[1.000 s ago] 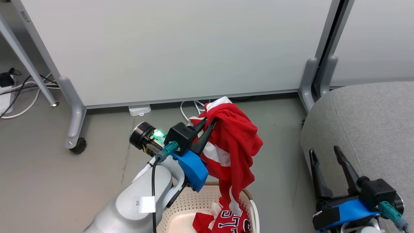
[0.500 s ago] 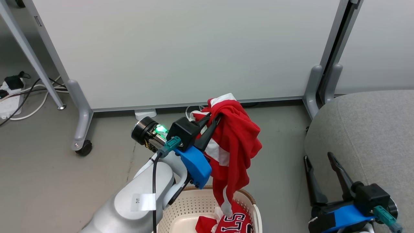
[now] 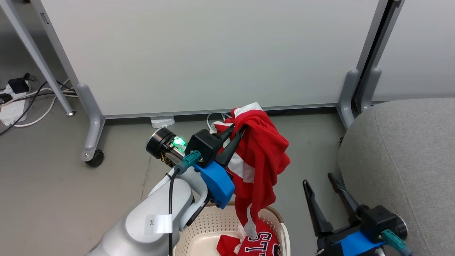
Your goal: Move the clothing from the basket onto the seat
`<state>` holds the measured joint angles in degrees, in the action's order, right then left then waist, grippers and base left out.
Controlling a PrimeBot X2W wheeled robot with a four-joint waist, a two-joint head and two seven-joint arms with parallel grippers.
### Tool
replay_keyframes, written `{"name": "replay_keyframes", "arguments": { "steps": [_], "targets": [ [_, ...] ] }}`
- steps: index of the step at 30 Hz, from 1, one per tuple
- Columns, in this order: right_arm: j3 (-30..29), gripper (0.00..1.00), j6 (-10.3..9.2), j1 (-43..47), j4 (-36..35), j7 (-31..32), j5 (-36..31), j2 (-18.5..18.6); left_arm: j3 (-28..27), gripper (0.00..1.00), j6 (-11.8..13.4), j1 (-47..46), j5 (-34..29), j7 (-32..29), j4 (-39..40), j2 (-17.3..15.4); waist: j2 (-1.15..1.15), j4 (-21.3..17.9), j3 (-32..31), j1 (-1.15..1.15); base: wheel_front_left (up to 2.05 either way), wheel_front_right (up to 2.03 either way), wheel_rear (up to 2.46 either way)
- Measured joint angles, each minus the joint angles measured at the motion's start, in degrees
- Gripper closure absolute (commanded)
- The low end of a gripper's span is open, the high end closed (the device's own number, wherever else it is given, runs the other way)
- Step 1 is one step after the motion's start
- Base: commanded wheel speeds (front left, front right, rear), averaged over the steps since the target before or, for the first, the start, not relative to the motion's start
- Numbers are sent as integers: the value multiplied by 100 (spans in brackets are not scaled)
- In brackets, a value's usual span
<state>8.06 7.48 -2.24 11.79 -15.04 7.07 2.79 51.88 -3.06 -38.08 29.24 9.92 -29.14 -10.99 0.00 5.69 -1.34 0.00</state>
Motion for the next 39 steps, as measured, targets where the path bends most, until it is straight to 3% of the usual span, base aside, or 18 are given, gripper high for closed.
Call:
{"name": "replay_keyframes", "arguments": {
  "steps": [16,39],
  "targets": [
    [1222,0,0,-695,456,-1,47,-2,160,100,-3,-140,-5,-25,44,113,0,127,190,0,0,0,0],
    [935,0,0,-2141,1633,0,3,0,357,100,-134,-567,-21,73,-25,396,0,413,624,1,0,0,0]
  ]
}}
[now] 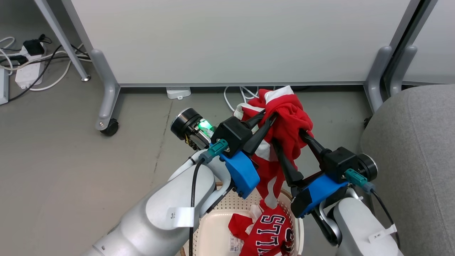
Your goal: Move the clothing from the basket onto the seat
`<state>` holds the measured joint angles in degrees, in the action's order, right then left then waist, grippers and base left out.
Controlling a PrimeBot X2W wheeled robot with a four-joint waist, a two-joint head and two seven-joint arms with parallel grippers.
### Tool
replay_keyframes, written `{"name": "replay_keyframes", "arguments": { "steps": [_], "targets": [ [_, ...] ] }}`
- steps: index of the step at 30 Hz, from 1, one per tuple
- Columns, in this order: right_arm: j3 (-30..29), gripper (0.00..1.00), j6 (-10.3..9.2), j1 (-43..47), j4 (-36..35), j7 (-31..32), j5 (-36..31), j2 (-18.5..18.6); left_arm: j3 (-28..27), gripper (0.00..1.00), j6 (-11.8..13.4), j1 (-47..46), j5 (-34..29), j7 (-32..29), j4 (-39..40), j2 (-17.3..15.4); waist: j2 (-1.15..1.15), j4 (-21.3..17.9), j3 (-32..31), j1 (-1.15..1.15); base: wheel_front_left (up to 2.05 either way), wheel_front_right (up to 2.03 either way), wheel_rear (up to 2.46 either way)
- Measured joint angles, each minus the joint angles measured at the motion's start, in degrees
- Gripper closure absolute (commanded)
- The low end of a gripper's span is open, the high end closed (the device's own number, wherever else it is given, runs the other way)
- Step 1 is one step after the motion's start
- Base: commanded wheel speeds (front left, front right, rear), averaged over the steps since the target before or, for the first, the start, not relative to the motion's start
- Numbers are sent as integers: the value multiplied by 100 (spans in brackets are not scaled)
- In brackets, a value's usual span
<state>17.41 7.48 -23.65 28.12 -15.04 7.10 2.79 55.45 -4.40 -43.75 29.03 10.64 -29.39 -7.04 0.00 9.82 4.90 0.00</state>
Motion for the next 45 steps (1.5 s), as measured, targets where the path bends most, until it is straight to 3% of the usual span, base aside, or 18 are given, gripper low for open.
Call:
{"name": "replay_keyframes", "arguments": {
  "steps": [1,2,3,4,34,35,36,45],
  "targets": [
    [2,0,0,-21,32,0,4,0,8,100,-1,-9,5,4,-8,5,0,3,7,0,0,0,0],
    [12,51,0,-47,65,-1,12,0,11,100,-2,-18,7,5,-13,11,0,6,13,0,0,0,0],
    [20,93,0,-79,92,-1,14,0,16,100,-3,-27,11,8,-21,19,0,8,18,0,0,0,0],
    [31,100,0,-101,119,0,35,0,25,100,-11,-40,14,12,-32,23,0,9,21,0,0,0,0],
    [83,100,0,-190,136,0,122,0,147,100,-14,-103,82,157,-264,68,0,-27,-27,0,0,0,0],
    [87,100,0,-189,136,0,136,0,146,42,-7,-104,85,167,-267,68,0,-30,-28,0,0,0,0],
    [88,100,0,-189,136,0,147,0,146,0,21,-106,87,176,-271,68,0,-32,-28,0,0,0,0],
    [96,100,0,-188,104,0,189,0,145,0,127,-141,74,242,-289,63,0,-57,14,0,0,0,0]
  ]
}}
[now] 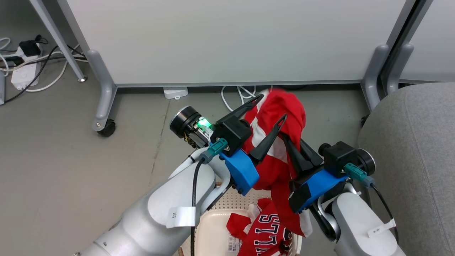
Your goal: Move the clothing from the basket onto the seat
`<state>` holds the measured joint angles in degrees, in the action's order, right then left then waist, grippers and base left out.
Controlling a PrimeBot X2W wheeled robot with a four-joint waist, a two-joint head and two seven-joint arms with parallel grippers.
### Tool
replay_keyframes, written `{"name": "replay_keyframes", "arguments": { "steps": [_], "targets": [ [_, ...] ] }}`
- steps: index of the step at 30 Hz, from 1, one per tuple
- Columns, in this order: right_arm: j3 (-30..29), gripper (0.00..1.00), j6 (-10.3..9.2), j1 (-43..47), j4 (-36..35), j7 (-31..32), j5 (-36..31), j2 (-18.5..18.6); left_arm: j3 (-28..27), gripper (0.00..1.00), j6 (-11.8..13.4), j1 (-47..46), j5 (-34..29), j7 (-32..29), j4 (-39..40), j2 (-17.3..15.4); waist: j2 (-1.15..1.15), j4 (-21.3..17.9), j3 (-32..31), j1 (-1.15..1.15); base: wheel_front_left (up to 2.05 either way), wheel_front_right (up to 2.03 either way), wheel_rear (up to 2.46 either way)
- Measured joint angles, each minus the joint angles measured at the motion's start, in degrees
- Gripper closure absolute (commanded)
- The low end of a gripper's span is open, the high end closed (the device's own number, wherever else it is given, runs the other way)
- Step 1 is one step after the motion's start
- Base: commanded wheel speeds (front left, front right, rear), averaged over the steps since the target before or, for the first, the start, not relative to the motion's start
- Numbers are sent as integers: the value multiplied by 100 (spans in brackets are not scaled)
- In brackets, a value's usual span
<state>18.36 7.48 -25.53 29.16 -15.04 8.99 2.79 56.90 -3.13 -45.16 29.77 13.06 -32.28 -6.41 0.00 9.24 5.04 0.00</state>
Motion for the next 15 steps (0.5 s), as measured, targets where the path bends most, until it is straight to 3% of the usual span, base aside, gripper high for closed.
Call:
{"name": "replay_keyframes", "arguments": {
  "steps": [15],
  "targets": [
    [-156,100,0,-27,-107,0,14,0,24,0,57,-80,0,25,19,-73,0,-221,180,0,0,0,0]
  ]
}}
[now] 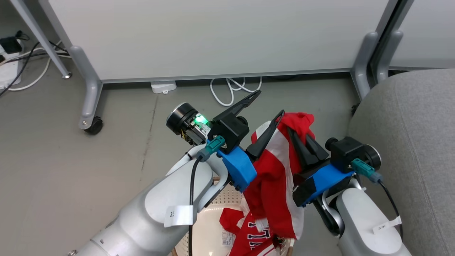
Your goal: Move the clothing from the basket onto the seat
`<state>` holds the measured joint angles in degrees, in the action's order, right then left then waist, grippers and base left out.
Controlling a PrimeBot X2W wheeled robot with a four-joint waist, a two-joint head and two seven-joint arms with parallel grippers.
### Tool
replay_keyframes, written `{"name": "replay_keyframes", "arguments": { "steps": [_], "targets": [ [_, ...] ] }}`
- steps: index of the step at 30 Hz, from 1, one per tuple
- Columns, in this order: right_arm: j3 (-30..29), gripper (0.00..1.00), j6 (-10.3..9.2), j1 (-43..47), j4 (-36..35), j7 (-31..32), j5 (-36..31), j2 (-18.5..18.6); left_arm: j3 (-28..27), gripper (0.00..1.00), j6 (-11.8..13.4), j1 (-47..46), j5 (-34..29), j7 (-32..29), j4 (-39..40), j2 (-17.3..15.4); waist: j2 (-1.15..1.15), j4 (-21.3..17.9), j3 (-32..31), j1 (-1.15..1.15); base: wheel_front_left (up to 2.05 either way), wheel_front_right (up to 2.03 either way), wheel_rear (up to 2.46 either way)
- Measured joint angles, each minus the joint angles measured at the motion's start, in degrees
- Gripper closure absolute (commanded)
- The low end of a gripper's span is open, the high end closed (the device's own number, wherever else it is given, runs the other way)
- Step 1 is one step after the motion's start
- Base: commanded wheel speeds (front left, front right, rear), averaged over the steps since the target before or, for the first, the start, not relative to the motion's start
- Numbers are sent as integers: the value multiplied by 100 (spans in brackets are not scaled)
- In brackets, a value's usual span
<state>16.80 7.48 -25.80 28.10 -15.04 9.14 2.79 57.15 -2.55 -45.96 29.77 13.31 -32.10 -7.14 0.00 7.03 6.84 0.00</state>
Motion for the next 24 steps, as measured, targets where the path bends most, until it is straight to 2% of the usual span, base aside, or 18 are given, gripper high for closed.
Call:
{"name": "replay_keyframes", "arguments": {
  "steps": [9,24],
  "targets": [
    [-396,100,0,-46,-208,0,-125,1,25,0,37,-12,-1,41,91,-80,0,-342,153,0,0,0,0],
    [-1268,100,1,-13,-786,1,-508,3,119,0,40,-14,-10,88,163,-171,0,-1288,415,0,0,0,0]
  ]
}}
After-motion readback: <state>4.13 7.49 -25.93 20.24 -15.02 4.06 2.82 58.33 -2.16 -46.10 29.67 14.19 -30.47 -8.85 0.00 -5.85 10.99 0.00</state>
